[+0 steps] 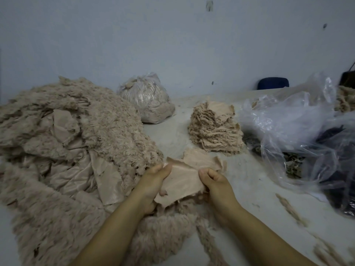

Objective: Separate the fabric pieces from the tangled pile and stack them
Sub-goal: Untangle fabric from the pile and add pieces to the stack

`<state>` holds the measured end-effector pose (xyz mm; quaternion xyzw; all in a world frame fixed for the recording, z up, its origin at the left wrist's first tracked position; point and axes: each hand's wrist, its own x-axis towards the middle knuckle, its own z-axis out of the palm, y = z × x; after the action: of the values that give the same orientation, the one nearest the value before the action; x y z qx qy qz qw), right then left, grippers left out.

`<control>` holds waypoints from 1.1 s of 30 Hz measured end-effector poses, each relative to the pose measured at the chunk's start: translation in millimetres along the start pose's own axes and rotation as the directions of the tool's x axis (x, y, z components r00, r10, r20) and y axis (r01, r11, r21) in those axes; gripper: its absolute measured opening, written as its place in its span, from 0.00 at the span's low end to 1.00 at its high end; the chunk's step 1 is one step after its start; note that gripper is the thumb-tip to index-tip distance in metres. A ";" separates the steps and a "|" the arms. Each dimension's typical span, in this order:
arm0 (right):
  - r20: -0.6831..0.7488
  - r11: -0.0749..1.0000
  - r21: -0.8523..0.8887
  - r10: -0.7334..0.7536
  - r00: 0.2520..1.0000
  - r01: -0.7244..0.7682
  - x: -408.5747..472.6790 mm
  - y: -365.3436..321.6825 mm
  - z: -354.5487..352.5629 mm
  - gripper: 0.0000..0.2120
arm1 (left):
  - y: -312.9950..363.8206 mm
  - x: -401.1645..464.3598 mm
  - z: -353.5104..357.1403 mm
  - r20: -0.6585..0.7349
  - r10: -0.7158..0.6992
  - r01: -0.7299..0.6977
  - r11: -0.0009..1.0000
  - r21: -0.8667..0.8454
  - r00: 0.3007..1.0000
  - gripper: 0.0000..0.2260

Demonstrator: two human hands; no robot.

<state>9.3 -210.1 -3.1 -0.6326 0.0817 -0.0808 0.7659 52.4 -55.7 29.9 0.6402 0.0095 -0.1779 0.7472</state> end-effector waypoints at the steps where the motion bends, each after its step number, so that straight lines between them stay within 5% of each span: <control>1: 0.020 0.996 0.072 0.045 0.999 -0.046 -1.0 -0.7 2.1 0.13 | 0.1 -1.6 1.5 0.034 -0.038 0.041 0.996 -0.078 0.999 0.13; 3: 0.045 0.981 0.171 0.086 0.995 -0.093 -1.2 0.0 2.8 0.15 | -0.6 -4.4 3.3 0.195 -0.103 0.121 0.989 -0.081 0.975 0.21; 5: 0.052 0.970 0.232 0.068 0.996 -0.079 -3.9 -5.0 3.9 0.17 | -1.0 -6.7 3.1 0.310 -0.125 0.079 0.984 0.157 0.943 0.29; 8: 0.061 0.971 0.236 0.026 0.998 -0.040 -4.5 -7.4 4.0 0.15 | -0.7 -5.0 2.7 0.244 -0.014 -0.054 0.962 0.269 0.970 0.33; 11: 0.094 0.983 0.181 0.015 0.995 -0.032 -6.0 -6.2 8.4 0.16 | -5.3 -3.1 3.8 0.234 0.086 -0.129 0.976 0.174 0.968 0.25; 15: 0.151 0.972 0.230 0.019 0.988 -0.054 -7.5 -6.5 9.5 0.20 | -13.1 -0.5 11.4 0.167 0.172 -0.195 0.971 0.136 0.971 0.01; 18: 0.295 0.974 0.176 0.087 0.952 -0.143 -11.9 -5.2 9.9 0.21 | -11.1 6.9 10.6 0.001 0.223 -0.223 0.974 0.033 0.975 0.07; 22: 0.080 0.974 0.218 0.044 0.996 -0.060 0.6 -7.6 5.1 0.12 | -5.2 25.4 15.4 -0.054 0.316 -0.306 0.941 0.143 0.947 0.09; 28: -0.274 0.964 -0.204 -0.222 0.936 0.169 51.8 -28.3 -22.4 0.14 | 8.4 79.9 40.5 -0.111 0.566 -0.434 0.730 0.527 0.817 0.08; 31: -0.320 0.858 -0.506 -0.284 0.904 0.090 69.4 -27.6 -33.8 0.14 | -0.4 94.5 46.8 -0.061 0.600 -0.405 0.609 0.682 0.798 0.12; 33: -0.368 0.807 -0.590 -0.288 0.884 0.017 65.3 -25.6 -38.1 0.12 | -1.5 97.1 41.6 -0.082 0.534 -0.349 0.653 0.672 0.841 0.14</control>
<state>63.7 -266.1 13.4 -0.8019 0.2208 -0.2562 0.4924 134.1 -120.5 12.5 0.8536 -0.1055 0.1087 0.4985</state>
